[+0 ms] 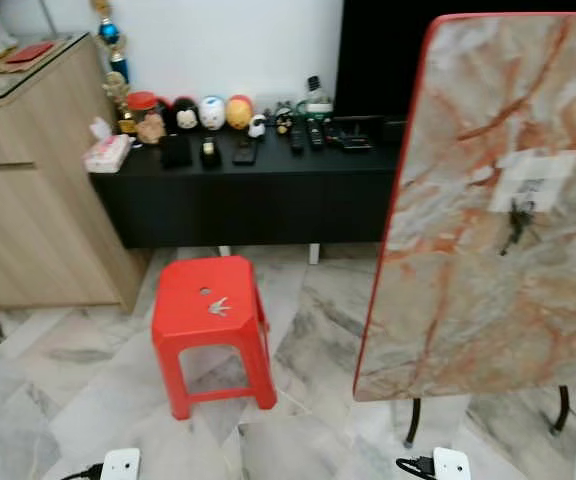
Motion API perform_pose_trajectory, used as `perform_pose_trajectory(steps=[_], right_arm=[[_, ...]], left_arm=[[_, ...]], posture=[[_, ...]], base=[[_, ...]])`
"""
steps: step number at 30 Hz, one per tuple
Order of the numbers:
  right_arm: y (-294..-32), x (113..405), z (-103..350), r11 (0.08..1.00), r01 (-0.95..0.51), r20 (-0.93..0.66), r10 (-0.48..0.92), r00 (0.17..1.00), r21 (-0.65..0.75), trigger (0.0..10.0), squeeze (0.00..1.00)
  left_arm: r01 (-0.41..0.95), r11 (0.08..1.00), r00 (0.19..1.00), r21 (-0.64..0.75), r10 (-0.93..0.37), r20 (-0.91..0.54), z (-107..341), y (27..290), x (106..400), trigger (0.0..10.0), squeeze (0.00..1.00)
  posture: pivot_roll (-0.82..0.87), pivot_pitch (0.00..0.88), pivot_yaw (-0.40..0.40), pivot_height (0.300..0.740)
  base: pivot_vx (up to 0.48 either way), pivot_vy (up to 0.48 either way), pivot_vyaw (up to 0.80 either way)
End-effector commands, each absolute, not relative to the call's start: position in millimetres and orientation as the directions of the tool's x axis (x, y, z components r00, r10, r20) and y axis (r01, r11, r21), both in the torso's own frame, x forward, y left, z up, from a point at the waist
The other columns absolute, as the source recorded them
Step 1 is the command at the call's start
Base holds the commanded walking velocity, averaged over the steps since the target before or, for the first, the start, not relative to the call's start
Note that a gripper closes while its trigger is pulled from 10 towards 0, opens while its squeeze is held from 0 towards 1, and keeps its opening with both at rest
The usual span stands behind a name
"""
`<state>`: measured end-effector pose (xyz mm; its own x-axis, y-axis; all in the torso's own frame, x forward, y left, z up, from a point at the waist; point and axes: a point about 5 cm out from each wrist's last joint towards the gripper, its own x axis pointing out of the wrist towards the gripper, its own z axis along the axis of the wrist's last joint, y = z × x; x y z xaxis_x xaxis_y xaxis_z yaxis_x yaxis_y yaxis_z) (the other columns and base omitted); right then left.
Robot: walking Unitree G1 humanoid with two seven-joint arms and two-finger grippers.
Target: Hang keys on a hook
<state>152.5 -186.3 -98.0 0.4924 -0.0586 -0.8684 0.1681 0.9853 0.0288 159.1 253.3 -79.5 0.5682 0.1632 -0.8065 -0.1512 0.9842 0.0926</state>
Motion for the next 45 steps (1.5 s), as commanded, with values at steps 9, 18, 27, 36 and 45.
perform_pose_trajectory(steps=[9,18,27,36,45], right_arm=[[-183,144,-101,0.989,0.142,-0.875,-0.042,0.483,0.03,10.0,0.0],[-180,146,-101,0.99,0.133,-0.873,-0.033,0.487,0.037,10.0,0.0],[-176,151,-99,0.991,0.121,-0.862,-0.019,0.506,0.049,10.0,0.0],[-171,154,-99,0.99,0.126,-0.86,-0.014,0.51,0.058,10.0,0.0],[-169,151,-100,0.992,0.112,-0.864,-0.007,0.503,0.057,10.0,0.0]], left_arm=[[-0.126,0.986,0.552,0.113,0.164,-0.817,-78,260,159,10.0,0.0],[-0.136,0.983,0.556,0.121,0.177,-0.812,-76,262,160,10.0,0.0],[-0.124,0.985,0.556,0.124,0.172,-0.813,-75,265,161,10.0,0.0],[-0.128,0.983,0.559,0.13,0.179,-0.809,-73,268,163,10.0,0.0],[-0.131,0.982,0.556,0.133,0.184,-0.811,-74,271,160,10.0,0.0]], posture=[[0.03,0.0,0.009,0.74],[0.07,0.0,-0.019,0.74],[0.07,0.0,-0.009,0.74],[0.05,0.0,0.003,0.74],[0.06,0.0,-0.004,0.74]], base=[[0.0,0.305,0.0],[0.0,0.304,0.0],[0.0,0.301,0.0],[0.0,0.302,0.0],[0.0,0.304,0.0]])
